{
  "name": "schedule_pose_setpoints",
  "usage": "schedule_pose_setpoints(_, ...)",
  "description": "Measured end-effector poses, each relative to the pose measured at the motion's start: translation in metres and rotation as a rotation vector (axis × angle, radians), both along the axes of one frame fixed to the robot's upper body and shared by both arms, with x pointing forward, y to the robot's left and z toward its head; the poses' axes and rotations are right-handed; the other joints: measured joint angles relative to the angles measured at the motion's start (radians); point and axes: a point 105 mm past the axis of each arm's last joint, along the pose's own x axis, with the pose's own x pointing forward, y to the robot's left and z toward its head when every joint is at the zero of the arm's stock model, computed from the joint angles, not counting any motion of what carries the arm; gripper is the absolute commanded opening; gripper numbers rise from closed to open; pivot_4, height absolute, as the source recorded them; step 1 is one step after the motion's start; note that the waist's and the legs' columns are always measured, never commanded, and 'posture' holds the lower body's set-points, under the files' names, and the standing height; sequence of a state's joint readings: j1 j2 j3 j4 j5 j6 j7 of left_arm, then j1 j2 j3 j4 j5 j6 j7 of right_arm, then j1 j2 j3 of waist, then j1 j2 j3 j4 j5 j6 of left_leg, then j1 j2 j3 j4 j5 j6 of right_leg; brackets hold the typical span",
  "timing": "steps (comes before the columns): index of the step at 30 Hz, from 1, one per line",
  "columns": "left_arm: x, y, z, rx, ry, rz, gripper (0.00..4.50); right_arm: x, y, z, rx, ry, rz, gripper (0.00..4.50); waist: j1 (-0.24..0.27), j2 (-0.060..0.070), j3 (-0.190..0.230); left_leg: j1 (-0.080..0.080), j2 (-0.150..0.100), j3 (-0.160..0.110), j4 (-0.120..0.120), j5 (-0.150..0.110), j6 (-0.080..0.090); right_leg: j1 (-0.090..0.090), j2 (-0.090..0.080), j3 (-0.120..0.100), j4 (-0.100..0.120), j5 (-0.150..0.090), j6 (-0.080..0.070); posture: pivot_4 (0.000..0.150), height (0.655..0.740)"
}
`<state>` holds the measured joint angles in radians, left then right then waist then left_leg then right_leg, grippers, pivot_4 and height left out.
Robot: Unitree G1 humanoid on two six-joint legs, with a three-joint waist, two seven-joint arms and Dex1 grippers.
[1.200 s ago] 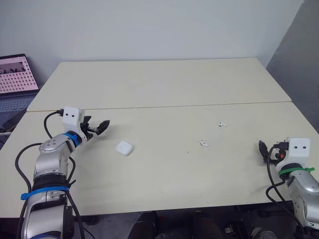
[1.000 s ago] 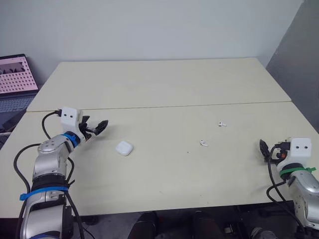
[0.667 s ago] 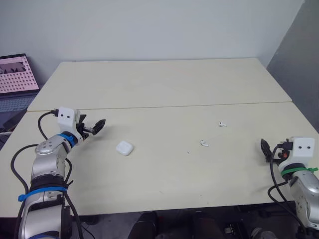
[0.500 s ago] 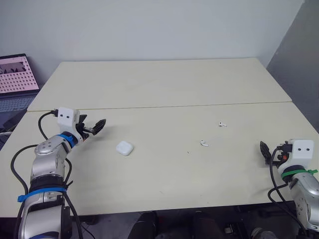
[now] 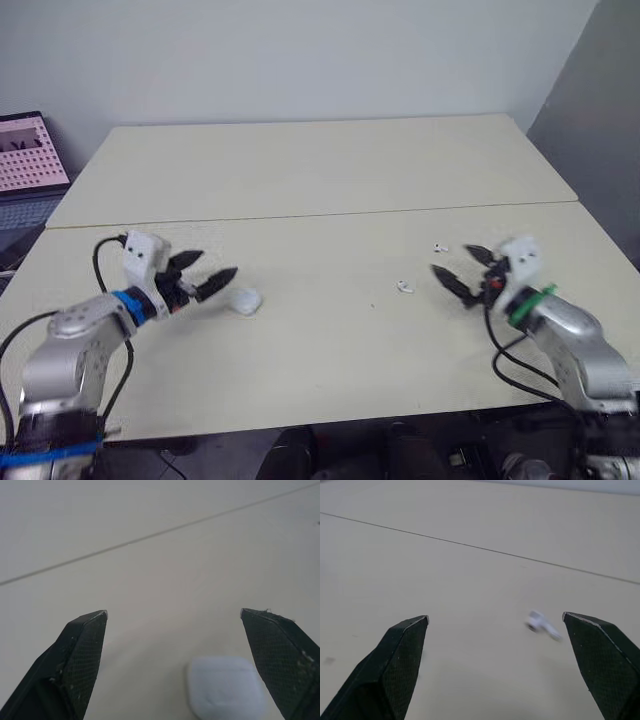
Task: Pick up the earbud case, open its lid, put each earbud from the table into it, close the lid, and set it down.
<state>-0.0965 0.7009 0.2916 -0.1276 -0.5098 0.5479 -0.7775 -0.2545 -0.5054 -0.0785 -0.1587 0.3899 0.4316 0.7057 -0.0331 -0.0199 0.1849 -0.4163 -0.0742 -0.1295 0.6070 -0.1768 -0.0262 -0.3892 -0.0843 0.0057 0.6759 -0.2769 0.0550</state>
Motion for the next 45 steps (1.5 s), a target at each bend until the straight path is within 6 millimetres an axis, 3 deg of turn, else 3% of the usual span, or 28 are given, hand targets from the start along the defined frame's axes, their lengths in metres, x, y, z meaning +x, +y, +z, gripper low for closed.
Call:
schedule_pose_setpoints(3,-0.01,-0.005,-0.017,-0.008,0.066,0.007,4.47,-0.002,0.036,0.008,0.002,0.023,0.212,4.5,0.005,0.0,0.0,0.0,0.0,0.0,0.0,0.0,0.0,0.0,0.0,0.0,-0.001,0.0,0.0,0.15,0.74)
schedule_pose_setpoints(11,-0.009,-0.024,-0.048,0.013,0.143,0.02,4.47,-0.013,0.095,0.022,0.009,0.071,0.486,4.5,0.01,-0.001,0.0,-0.001,-0.001,0.0,0.0,0.0,0.0,0.0,0.0,0.0,-0.003,0.0,0.0,0.15,0.74)
schedule_pose_setpoints(18,-0.001,-0.027,-0.051,0.064,0.111,0.018,4.47,-0.023,0.1,0.022,-0.043,0.107,0.544,4.5,0.014,0.0,0.0,-0.001,-0.001,0.0,0.0,0.0,0.0,0.0,-0.001,0.0,-0.002,0.0,0.0,0.15,0.74)
schedule_pose_setpoints(21,0.001,-0.028,-0.051,0.068,0.103,0.009,3.87,-0.024,0.098,0.023,-0.059,0.11,0.543,4.5,0.016,0.0,0.0,-0.001,-0.001,-0.001,0.0,0.0,0.0,0.0,-0.001,-0.001,-0.002,0.0,0.0,0.15,0.74)
schedule_pose_setpoints(25,0.003,-0.026,-0.05,0.062,0.102,0.009,2.76,-0.024,0.096,0.024,-0.07,0.106,0.535,4.5,0.016,0.0,0.0,-0.001,-0.001,0.0,0.0,0.0,0.0,0.0,-0.002,0.0,-0.003,0.0,0.0,0.15,0.74)
schedule_pose_setpoints(29,0.002,-0.036,-0.05,0.112,0.055,-0.061,2.76,-0.022,0.095,0.032,-0.025,0.097,0.508,4.5,0.018,0.0,0.0,-0.001,-0.001,0.0,0.0,0.0,0.0,0.0,-0.002,-0.001,-0.003,0.0,0.0,0.15,0.74)
schedule_pose_setpoints(32,0.005,-0.06,-0.044,0.217,-0.101,-0.208,2.76,-0.02,0.096,0.041,0.046,0.096,0.47,4.5,0.028,-0.001,0.0,-0.002,-0.001,0.0,0.0,0.0,0.0,0.0,-0.002,-0.001,-0.004,0.0,0.0,0.15,0.74)
schedule_pose_setpoints(38,0.029,-0.106,0.032,0.482,-0.77,-0.459,2.76,-0.022,0.099,0.039,0.105,0.203,0.451,4.5,0.035,0.0,0.0,-0.003,-0.001,0.0,0.0,0.0,0.0,0.0,-0.002,-0.001,-0.008,0.001,0.0,0.15,0.74)
schedule_pose_setpoints(41,0.029,-0.117,0.034,0.529,-0.912,-0.521,2.76,-0.021,0.104,0.034,0.108,0.236,0.443,4.5,0.026,0.0,0.0,-0.003,-0.002,0.003,-0.003,-0.001,0.001,-0.001,-0.002,-0.001,-0.012,0.003,0.002,0.15,0.74)
schedule_pose_setpoints(45,0.023,-0.139,0.038,0.57,-1.1,-0.627,2.76,-0.015,0.128,0.035,0.177,0.266,0.444,4.5,0.016,0.0,0.0,-0.003,-0.002,0.002,-0.004,-0.001,0.001,-0.001,0.0,-0.002,-0.011,0.003,0.003,0.15,0.74)
